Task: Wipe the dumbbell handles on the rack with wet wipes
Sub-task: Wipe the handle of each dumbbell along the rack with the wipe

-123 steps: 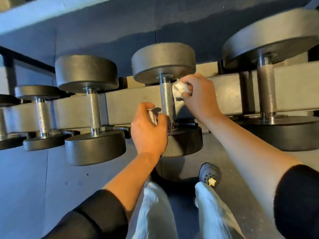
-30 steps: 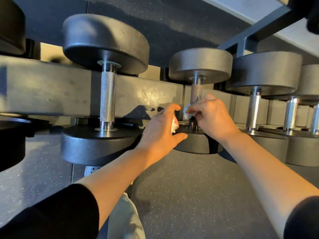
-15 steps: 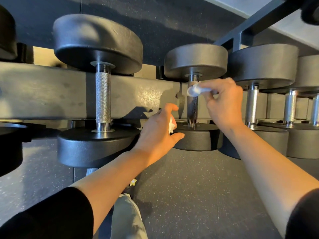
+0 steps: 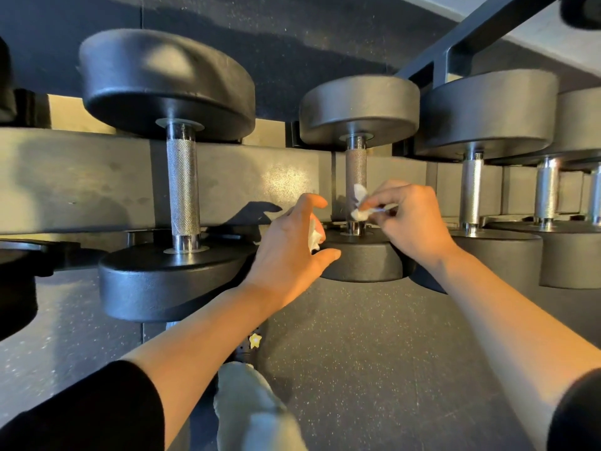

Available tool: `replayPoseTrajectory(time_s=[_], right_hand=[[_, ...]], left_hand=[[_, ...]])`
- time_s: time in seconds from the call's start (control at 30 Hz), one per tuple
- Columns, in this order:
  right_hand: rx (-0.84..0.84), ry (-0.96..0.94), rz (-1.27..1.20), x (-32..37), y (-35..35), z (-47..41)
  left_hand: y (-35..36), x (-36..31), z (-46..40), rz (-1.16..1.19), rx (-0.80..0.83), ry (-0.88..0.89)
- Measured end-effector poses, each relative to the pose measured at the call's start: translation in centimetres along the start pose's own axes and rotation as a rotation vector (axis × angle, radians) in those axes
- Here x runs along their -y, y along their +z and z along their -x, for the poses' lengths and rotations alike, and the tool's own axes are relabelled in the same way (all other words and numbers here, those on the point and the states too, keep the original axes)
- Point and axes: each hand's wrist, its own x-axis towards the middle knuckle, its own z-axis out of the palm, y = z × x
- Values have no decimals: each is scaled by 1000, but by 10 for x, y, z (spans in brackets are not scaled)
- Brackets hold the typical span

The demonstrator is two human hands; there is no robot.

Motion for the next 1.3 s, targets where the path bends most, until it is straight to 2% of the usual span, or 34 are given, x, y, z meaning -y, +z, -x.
replayPoseTrajectory(time_s=[0.2,0.33,0.47,0.53,0.6,0.73,0.93,1.1,1.17,1.23,1.3], right_hand=[[115,58,-50,-1,-4,2],[-1,70,-72,-17,-16,-1],[6,75,20,-38,-14,-22],[-84,8,5,-39,-8,-35],[-171,-95,-78,-37,-1,-45],[-192,-120,-305,-42,7,-49],[-61,-173,-441,-56,9,-27],[142,-200,-473,-60,10,-11],[145,-235,-545,-63,8,-8],[92,-261,-480,-70,2,-10],[7,-186,-427,-80,-2,-15]], left_hand=[[-1,-2,1,-19,16,5],[-3,-4,2,-22,-13,21],[10,-4,-4,-91,-224,13],[22,-3,-8,-39,-316,48],[34,-7,-13,-80,-370,56],[64,-35,-21,-207,-498,-38],[96,-61,-33,-100,-663,-91],[107,-65,-37,-272,-779,-190],[109,-66,-37,-295,-797,-202],[110,-68,-38,-329,-792,-236],[111,-69,-39,-347,-797,-268]])
